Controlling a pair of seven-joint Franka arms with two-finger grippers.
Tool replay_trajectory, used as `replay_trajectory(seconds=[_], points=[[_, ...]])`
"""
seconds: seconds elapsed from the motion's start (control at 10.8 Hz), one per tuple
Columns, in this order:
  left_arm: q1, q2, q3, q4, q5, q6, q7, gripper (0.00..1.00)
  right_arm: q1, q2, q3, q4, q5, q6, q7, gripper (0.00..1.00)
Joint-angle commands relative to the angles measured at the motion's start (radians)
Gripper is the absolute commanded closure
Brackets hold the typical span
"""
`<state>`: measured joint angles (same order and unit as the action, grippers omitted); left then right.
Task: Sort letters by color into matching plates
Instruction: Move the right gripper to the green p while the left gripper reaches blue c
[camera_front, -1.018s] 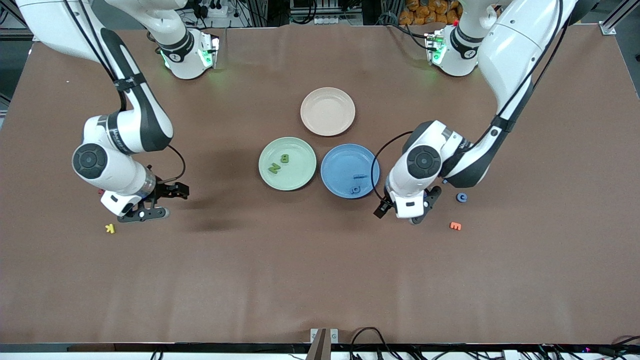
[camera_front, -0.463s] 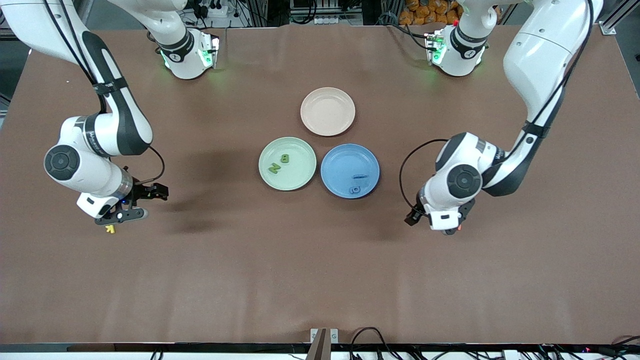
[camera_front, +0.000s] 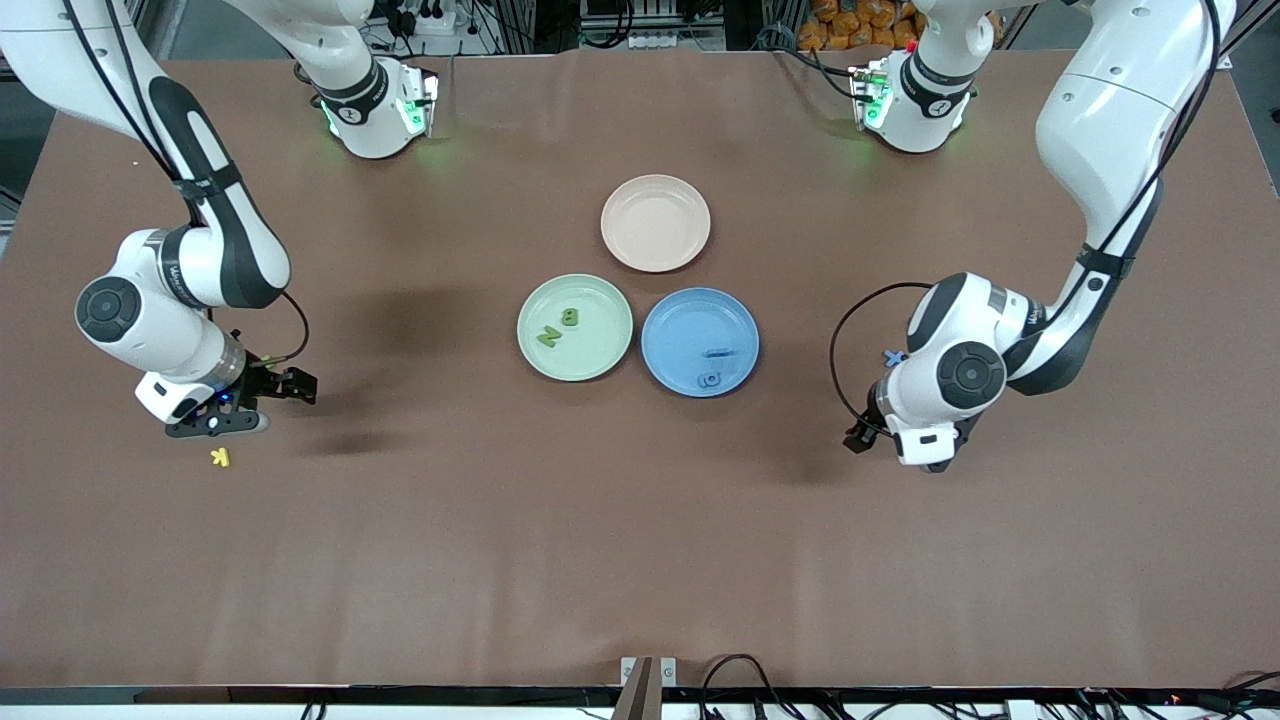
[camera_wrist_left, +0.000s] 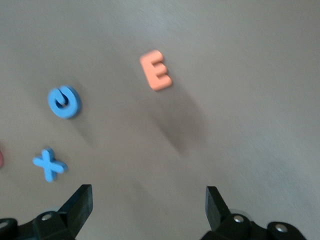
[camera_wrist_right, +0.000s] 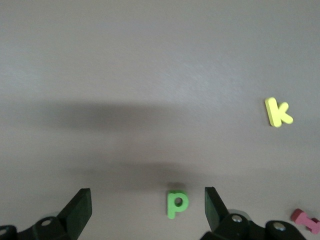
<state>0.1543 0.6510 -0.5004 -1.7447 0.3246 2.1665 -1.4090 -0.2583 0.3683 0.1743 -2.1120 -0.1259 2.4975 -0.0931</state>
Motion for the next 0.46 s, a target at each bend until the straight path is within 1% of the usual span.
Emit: replay_trajectory(seconds=[0.0, 0.28, 0.37], points=[[0.068, -0.044, -0.007, -0.071, 0.081, -0.005, 0.007, 0.0, -0.061, 0.008, 0.017, -0.066, -0.018, 0.079, 0.004, 0.0], [0.099, -0.056, -0.009, -0.11, 0.174, -0.005, 0.012, 0.0, -0.076, 0.049, 0.017, -0.077, -0.018, 0.142, 0.004, 0.0], [0.1, -0.057, -0.01, -0.11, 0.185, -0.004, 0.016, 0.07, -0.082, 0.064, 0.017, -0.079, -0.018, 0.159, 0.004, 0.0]])
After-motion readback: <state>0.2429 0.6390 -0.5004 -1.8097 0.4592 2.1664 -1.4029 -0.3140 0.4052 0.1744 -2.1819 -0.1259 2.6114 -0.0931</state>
